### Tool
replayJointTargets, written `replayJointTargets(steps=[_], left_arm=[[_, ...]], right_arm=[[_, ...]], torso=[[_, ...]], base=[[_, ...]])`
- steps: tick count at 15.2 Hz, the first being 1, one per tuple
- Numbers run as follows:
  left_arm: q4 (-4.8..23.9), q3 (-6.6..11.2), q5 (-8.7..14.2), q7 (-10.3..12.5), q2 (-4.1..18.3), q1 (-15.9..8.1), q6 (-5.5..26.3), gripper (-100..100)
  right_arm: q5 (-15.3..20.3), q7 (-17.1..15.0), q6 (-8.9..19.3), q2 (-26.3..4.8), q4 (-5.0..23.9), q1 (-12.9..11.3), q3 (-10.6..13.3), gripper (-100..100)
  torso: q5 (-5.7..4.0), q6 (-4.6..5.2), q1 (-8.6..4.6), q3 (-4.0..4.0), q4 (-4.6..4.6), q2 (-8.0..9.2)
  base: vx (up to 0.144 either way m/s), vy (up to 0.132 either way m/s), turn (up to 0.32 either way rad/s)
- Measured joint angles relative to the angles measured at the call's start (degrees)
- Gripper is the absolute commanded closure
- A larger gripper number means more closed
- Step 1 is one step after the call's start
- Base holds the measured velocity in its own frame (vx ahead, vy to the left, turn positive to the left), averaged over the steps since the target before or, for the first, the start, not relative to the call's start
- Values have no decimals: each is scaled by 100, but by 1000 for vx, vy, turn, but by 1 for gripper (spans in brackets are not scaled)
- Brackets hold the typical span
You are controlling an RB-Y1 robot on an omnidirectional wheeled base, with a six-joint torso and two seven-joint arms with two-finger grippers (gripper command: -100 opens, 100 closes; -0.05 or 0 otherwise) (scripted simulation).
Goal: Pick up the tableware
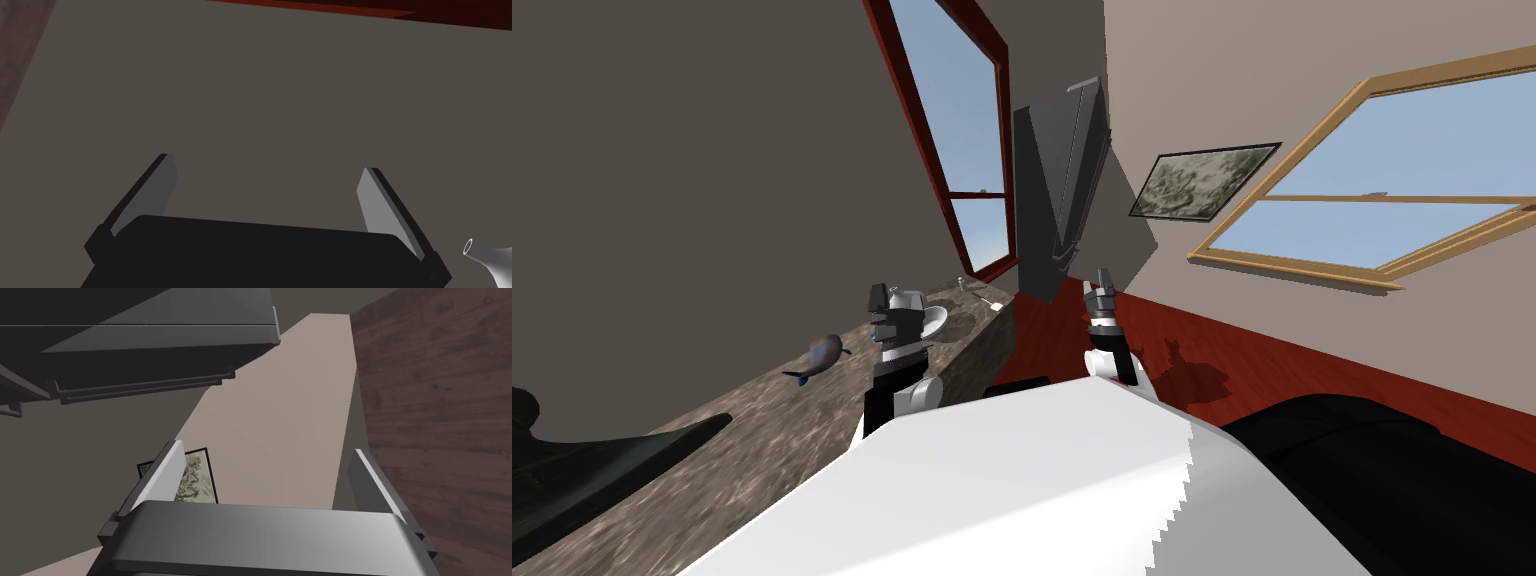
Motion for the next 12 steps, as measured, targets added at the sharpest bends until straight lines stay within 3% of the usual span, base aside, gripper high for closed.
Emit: replayJointTargets(steps=[4,12], left_arm=[[11,37,91,76,407,23,147,-100],[102,221,489,429,1273,76,818,-100]], right_arm=[[0,0,0,1,0,-1,1,0],[0,0,0,0,0,0,0,0]], torso=[[-5,0,-23,8,3,15],[-3,0,-15,-2,-1,-3]], base=[[-36,-61,-7],[1,-42,-9]])
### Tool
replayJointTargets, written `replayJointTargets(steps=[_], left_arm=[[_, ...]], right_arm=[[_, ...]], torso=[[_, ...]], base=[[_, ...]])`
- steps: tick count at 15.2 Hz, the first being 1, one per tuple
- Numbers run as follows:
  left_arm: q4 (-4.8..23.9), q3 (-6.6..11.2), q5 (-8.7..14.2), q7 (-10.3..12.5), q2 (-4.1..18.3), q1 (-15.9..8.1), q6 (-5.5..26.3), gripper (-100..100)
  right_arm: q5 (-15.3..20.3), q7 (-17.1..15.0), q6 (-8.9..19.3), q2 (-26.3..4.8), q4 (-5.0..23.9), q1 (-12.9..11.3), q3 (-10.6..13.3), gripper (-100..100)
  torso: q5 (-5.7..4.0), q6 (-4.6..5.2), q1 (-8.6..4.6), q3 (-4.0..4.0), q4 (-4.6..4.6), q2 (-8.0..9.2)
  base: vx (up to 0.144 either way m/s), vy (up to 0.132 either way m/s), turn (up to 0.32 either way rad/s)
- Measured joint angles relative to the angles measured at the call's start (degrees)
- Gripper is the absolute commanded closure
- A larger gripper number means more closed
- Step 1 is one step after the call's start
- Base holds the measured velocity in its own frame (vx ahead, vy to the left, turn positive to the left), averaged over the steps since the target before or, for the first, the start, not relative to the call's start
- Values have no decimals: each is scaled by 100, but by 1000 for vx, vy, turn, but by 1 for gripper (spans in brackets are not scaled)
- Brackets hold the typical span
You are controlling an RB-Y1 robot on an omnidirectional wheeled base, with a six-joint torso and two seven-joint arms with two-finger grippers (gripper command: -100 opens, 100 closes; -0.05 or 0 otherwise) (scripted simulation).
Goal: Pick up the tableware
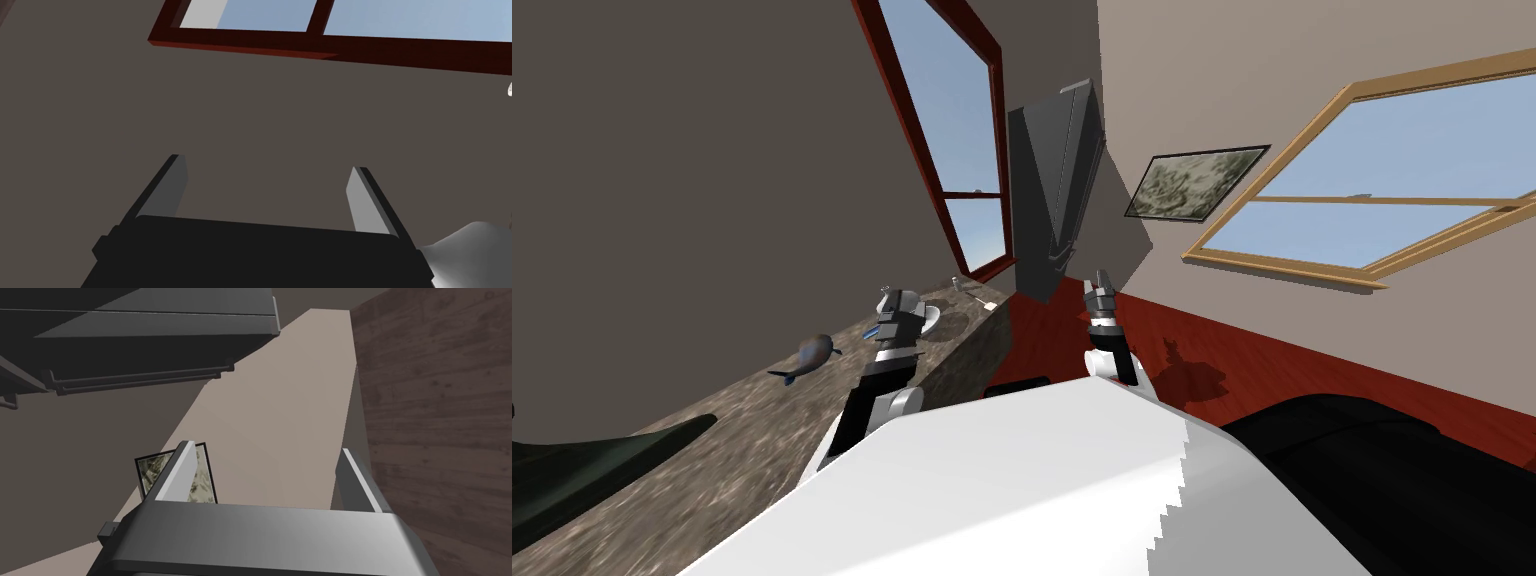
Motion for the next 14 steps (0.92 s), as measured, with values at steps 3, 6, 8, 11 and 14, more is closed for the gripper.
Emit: replayJointTargets(steps=[3,6,8,11,14], left_arm=[[17,84,169,154,263,4,315,-100],[59,204,388,350,577,38,645,-100],[85,279,533,482,765,58,871,-100],[108,337,715,647,968,105,1215,-100],[189,418,904,827,1191,132,1503,-100]], right_arm=[[0,0,0,0,0,0,0,0],[0,0,0,0,0,0,0,0],[0,0,0,0,0,0,0,0],[0,0,0,0,0,0,0,0],[0,0,0,0,0,0,0,0]], torso=[[1,0,4,-1,0,-3],[1,0,6,-3,-1,-4],[1,0,6,-4,-1,-7],[1,0,4,-5,-2,-9],[2,0,7,-5,-2,-8]], base=[[14,-29,-12],[18,-27,-9],[24,-30,-11],[29,-31,-13],[24,-19,-7]])
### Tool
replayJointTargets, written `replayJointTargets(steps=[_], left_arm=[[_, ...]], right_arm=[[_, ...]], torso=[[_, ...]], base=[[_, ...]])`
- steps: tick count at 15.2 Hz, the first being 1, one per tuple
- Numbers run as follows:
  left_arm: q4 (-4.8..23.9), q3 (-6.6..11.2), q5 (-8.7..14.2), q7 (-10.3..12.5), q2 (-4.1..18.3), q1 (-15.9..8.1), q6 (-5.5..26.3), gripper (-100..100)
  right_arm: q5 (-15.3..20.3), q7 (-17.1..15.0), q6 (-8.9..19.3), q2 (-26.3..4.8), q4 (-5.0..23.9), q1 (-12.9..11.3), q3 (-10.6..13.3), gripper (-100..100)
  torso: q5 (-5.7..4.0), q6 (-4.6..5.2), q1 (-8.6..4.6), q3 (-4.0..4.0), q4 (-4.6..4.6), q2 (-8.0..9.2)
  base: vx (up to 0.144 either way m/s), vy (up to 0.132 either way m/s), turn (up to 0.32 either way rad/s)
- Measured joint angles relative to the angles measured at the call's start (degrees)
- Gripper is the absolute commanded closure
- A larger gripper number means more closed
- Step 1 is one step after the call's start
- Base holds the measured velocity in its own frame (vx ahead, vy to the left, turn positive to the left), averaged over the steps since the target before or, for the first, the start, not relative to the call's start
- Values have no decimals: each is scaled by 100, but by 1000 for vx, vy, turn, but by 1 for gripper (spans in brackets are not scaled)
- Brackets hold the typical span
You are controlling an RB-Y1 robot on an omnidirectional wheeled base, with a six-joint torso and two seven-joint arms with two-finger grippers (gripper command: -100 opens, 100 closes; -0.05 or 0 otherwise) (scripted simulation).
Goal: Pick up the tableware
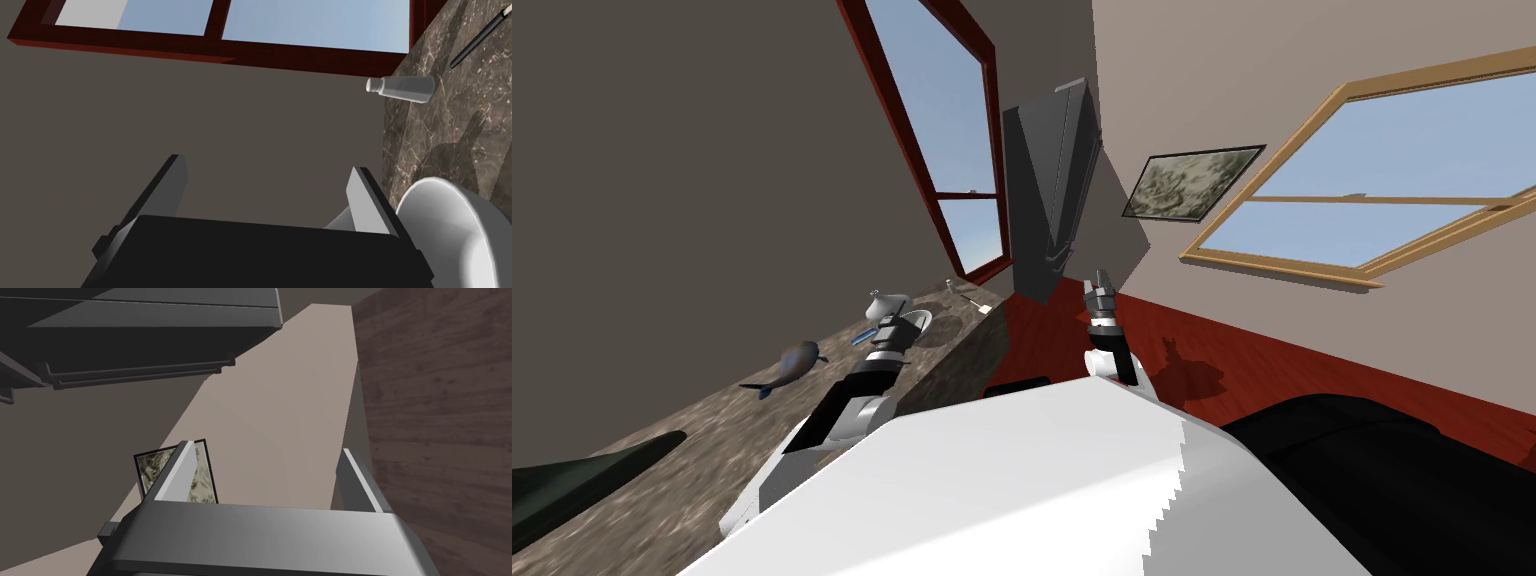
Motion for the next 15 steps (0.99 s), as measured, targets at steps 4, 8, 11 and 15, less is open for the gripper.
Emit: replayJointTargets(steps=[4,8,11,15], left_arm=[[50,126,280,243,294,37,438,-100],[83,261,550,484,568,83,898,-100],[115,338,722,646,727,103,1255,-100],[187,478,1014,915,1013,131,1722,-100]], right_arm=[[0,0,0,0,0,0,0,0],[0,0,0,0,0,0,0,0],[0,0,0,0,0,0,0,0],[0,0,0,0,0,0,0,0]], torso=[[0,0,0,-1,0,-1],[0,0,1,-1,0,-3],[0,0,1,-2,-1,-3],[0,0,2,-2,-1,-3]], base=[[26,-19,-9],[32,-21,-12],[31,-18,-8],[33,-17,-10]])
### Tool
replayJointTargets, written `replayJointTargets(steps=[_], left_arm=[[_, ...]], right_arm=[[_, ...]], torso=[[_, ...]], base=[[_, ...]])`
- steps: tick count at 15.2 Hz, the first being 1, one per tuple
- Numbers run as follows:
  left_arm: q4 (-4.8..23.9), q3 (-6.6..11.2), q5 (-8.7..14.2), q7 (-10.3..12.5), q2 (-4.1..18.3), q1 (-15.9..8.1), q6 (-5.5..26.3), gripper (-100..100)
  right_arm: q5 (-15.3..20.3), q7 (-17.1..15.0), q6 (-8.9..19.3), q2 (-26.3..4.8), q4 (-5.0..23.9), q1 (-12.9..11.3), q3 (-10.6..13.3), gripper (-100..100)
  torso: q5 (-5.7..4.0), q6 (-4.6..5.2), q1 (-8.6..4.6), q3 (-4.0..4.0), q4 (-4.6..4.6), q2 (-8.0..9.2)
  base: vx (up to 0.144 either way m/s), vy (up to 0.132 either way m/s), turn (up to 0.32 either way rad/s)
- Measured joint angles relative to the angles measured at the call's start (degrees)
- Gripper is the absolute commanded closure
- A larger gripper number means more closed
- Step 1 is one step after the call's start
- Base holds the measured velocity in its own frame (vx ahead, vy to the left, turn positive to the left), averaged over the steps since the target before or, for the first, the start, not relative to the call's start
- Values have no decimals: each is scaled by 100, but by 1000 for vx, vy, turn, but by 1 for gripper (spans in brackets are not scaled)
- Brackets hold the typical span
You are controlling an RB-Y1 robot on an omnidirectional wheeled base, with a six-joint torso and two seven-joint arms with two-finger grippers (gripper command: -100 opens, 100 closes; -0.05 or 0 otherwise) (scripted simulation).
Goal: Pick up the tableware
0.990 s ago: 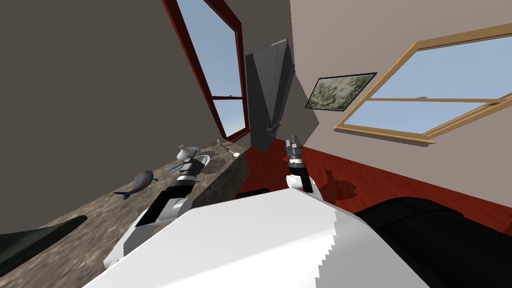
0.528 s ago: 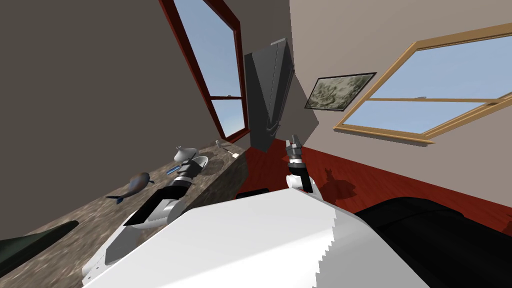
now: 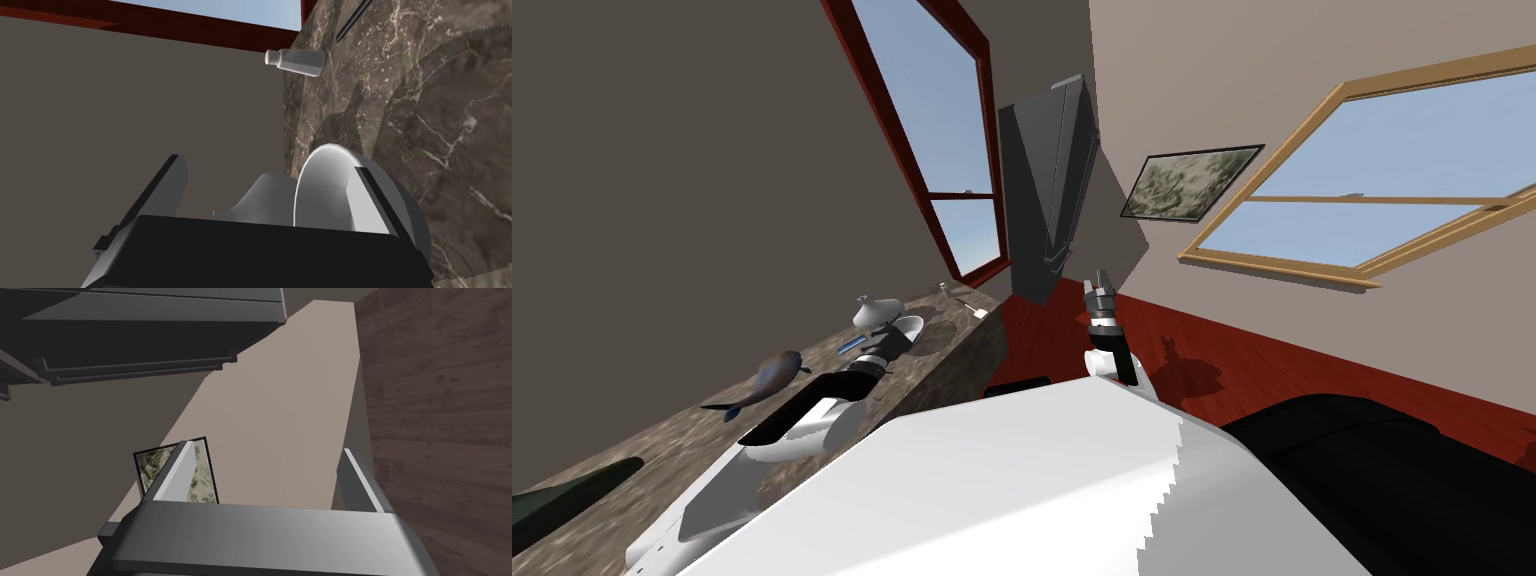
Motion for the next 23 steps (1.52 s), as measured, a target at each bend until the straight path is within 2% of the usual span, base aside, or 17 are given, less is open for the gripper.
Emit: replayJointTargets(steps=[18,20,23], left_arm=[[264,511,1153,1052,981,143,1979,-100],[296,611,1364,1186,1144,198,2211,-100],[327,659,1484,1330,1231,218,2510,-100]], right_arm=[[0,0,0,0,0,0,0,0],[0,0,0,0,0,0,0,0],[0,0,0,0,0,0,0,0]], torso=[[0,0,0,0,0,0],[-1,0,-1,-1,0,-2],[0,0,2,1,0,1]], base=[[32,-15,-10],[33,-10,-4],[30,-9,-11]])
